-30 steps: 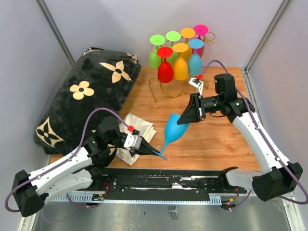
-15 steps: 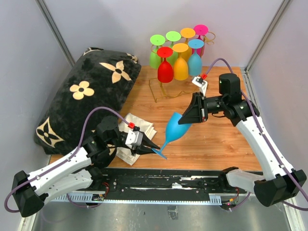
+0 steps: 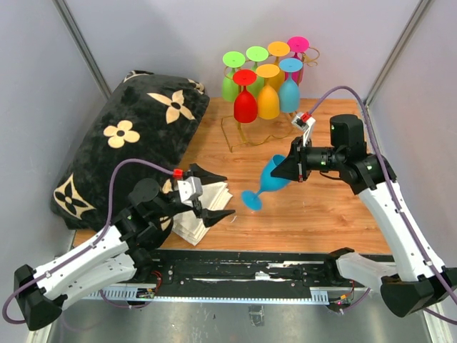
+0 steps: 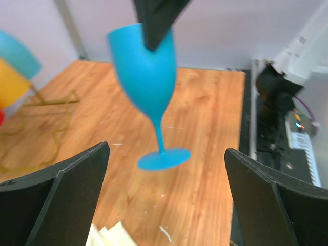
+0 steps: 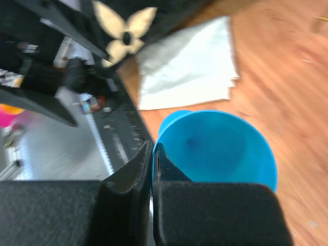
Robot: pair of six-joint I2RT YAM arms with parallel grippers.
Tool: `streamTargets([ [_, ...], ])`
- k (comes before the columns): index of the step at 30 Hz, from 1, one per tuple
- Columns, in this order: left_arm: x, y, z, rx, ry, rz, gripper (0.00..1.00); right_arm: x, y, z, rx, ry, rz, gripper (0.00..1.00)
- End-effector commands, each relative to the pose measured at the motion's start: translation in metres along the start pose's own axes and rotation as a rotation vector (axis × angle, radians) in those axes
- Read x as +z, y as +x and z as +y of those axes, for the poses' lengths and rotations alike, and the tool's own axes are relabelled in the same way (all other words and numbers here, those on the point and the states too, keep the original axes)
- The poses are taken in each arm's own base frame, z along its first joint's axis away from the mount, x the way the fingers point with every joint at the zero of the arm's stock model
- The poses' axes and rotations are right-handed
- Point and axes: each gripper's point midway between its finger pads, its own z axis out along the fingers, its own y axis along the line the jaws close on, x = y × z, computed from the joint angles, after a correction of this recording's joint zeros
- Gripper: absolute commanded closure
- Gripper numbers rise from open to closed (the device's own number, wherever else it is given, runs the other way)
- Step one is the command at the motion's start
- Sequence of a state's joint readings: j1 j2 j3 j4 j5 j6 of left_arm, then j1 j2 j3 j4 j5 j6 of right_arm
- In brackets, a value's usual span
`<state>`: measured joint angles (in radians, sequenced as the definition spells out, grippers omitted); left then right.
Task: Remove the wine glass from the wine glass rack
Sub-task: Place the wine glass at the center of the board.
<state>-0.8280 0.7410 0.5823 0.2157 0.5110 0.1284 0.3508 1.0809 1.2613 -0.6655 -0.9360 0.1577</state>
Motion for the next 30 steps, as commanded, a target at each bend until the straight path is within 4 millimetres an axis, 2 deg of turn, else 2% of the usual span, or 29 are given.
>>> streamTargets([
  [1,-0.021,-0.016,0.048,-0.057,-0.336,-0.118,0.0,-0.029,-0.002,-0.043,-0.112,0.363,0.009,0.99],
  [7,-0.044,-0.014,0.079,-0.215,-0.582,-0.16,0.0,-0.064,-0.003,-0.095,-0.127,0.729,-0.035,0.99],
  [10,-0.053,-0.006,0.093,-0.399,-0.715,-0.17,0.0,-0.079,0.002,-0.114,-0.111,0.864,-0.049,0.99],
  [17,-0.038,0.025,0.087,-0.542,-0.711,0.021,0.0,-0.114,0.009,-0.166,-0.057,1.19,-0.081,0.99],
  [19,-0.035,0.026,0.086,-0.558,-0.707,0.04,0.0,-0.113,0.011,-0.176,-0.022,1.205,-0.083,0.99],
  [25,-0.029,0.022,0.082,-0.604,-0.675,0.003,0.0,-0.084,0.01,-0.202,0.031,1.127,-0.055,0.99],
  [30,-0.03,0.032,0.078,-0.655,-0.683,0.032,0.0,-0.076,0.012,-0.232,0.149,1.126,-0.08,0.99],
])
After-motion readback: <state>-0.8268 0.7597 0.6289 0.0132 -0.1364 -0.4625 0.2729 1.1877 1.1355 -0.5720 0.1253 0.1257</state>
